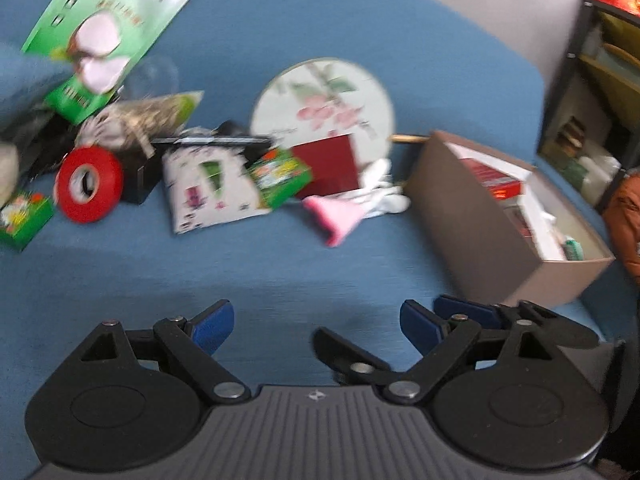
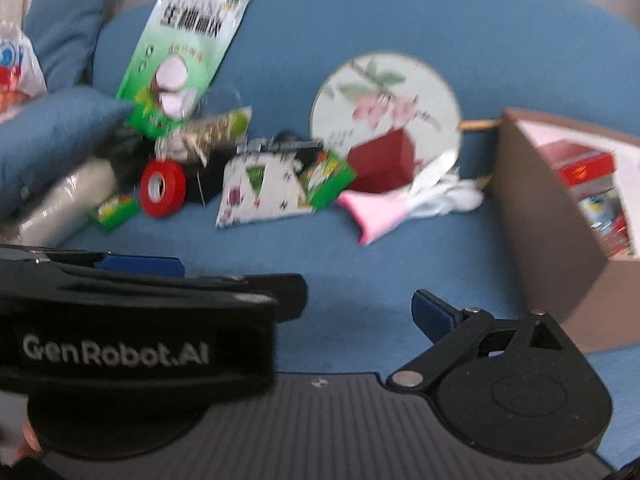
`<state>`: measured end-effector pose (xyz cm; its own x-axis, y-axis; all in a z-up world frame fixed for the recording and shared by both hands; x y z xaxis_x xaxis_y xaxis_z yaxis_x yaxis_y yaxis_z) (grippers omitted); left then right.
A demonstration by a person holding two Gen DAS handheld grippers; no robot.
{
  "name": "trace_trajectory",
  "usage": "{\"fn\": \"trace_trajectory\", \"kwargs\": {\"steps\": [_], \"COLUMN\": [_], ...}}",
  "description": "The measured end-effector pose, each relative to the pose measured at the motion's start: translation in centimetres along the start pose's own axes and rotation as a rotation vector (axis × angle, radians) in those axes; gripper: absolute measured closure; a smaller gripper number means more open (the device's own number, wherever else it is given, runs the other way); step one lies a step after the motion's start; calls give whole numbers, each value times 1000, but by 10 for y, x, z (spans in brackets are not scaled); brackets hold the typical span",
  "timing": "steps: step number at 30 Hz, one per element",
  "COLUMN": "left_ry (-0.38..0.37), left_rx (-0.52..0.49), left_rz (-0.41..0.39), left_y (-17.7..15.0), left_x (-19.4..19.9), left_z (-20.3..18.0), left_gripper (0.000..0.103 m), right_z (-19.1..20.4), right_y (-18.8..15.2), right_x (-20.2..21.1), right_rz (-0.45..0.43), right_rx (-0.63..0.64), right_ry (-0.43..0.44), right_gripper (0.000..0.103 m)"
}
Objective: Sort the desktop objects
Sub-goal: 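Return the left tool to the pile and grasp the floral drawstring pouch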
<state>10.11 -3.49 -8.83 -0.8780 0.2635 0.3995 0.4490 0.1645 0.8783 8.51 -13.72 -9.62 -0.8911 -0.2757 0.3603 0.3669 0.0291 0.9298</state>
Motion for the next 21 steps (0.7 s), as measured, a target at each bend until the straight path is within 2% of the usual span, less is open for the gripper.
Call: {"fn": "trace_trajectory", "kwargs": {"steps": [5, 11, 17, 21], "left_ry": [65, 108, 66, 37], "left_rx": [68, 39, 25, 67], "left_rz": [3, -28, -45, -39], "left_y": [6, 29, 47, 51], "left_x": [-28, -64, -97, -108], "left_z": [44, 77, 91, 103], "left_gripper": [10, 11, 13, 19], "right_z": [4, 16, 36, 41], "right_y": [-11, -2, 17, 22], "right_x": [-31, -73, -120, -150], "right_rz": [38, 19, -14, -4], "right_rx": [24, 81, 131, 127], "right_ry": [8, 90, 182, 208], "right_gripper": [6, 6, 7, 7]}}
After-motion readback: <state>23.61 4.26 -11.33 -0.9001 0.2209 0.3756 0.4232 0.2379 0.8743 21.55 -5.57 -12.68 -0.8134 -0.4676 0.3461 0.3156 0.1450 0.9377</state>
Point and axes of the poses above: each gripper's, at about its wrist camera, not at the fingertips, and x roughly against the way its jaws point, z to its left, y to its top, the point moved 7 cm from there along -x, roughly the way its jaws point, and after that the axes turned 14 degrees about -z, right-handed, at the moved point
